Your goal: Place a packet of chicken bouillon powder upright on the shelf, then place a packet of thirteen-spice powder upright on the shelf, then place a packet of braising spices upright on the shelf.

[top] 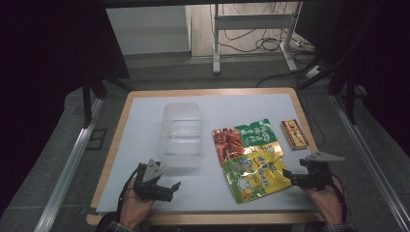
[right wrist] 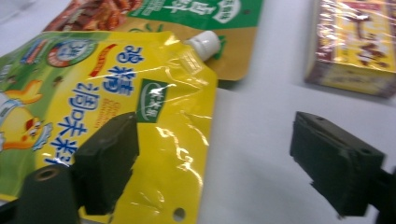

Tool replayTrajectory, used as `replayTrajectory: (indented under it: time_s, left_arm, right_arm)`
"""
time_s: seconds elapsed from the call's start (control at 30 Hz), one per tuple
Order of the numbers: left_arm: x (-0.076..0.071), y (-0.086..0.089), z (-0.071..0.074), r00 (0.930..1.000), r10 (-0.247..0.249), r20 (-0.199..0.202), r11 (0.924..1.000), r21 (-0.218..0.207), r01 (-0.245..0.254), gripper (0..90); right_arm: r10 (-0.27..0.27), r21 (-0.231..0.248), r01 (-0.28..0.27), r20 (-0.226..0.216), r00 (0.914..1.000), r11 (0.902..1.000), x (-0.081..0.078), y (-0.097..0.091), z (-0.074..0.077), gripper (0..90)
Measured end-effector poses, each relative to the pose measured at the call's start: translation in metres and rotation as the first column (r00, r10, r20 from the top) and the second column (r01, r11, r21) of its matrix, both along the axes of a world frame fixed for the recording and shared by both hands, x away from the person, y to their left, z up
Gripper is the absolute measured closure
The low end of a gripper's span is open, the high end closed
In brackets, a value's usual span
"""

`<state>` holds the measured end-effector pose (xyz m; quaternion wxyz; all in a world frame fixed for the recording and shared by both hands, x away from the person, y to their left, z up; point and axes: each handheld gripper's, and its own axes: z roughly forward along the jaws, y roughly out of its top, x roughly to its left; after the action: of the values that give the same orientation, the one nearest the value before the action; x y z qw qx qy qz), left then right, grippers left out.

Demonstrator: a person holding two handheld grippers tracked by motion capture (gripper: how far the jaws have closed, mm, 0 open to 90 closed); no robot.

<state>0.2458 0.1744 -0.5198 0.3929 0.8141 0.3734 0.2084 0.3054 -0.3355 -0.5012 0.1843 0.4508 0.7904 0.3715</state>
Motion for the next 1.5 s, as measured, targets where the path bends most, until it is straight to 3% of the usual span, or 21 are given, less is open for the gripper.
replayTrajectory:
  time_s: [0.13, 0.37, 0.67, 0.87, 0.97, 1.13, 1.33, 1.5]
  left_arm:
    - [-0.001, 0.003, 0.002, 1.0, 0.003, 0.007, 0.9991, -0.043, -0.002, 0.3]
    - [-0.002, 0.0, 0.002, 0.9986, -0.039, 0.035, 0.997, -0.065, 0.042, 0.2]
    - [-0.001, -0.007, -0.001, 0.9973, -0.07, 0.023, 0.9974, -0.014, 0.07, 0.5]
    - [0.0, -0.011, 0.001, 0.999, -0.044, 0.003, 0.999, 0.012, 0.044, 0.3]
    - [0.0, -0.012, 0.001, 0.9991, -0.04, -0.012, 0.9992, 0.008, 0.04, 0.4]
    - [-0.003, -0.018, 0.007, 0.9965, -0.083, -0.016, 0.9964, -0.018, 0.082, 1.1]
    - [-0.006, -0.029, 0.013, 0.9943, -0.107, -0.003, 0.9942, -0.01, 0.107, 6.0]
    - [-0.008, -0.035, 0.015, 0.9897, -0.143, -0.002, 0.9897, -0.007, 0.143, 16.1]
  right_arm:
    - [0.01, 0.007, -0.01, 0.01, 0.9999, 0.9999, -0.001, 0.0, 0.001, 11.1]
    - [0.016, 0.0, -0.016, -0.001, 0.9999, 0.9999, 0.0, 0.001, -0.001, 8.0]
    - [0.022, -0.001, -0.022, 0.004, 0.9998, 0.9998, -0.001, 0.002, -0.001, 6.8]
    - [0.022, 0.006, -0.022, 0.007, 0.9997, 0.9997, -0.001, 0.001, 0.0, 6.4]
    - [0.022, 0.004, -0.022, 0.003, 0.9998, 0.9998, -0.001, 0.002, 0.0, 6.4]
    - [0.02, 0.004, -0.02, 0.003, 0.9998, 0.9998, -0.002, 0.002, 0.0, 6.4]
    - [0.022, 0.0, -0.022, 0.011, 0.9997, 0.9998, -0.002, 0.003, 0.0, 6.3]
    - [0.024, 0.0, -0.024, 0.011, 0.9997, 0.9997, -0.002, 0.004, 0.0, 6.3]
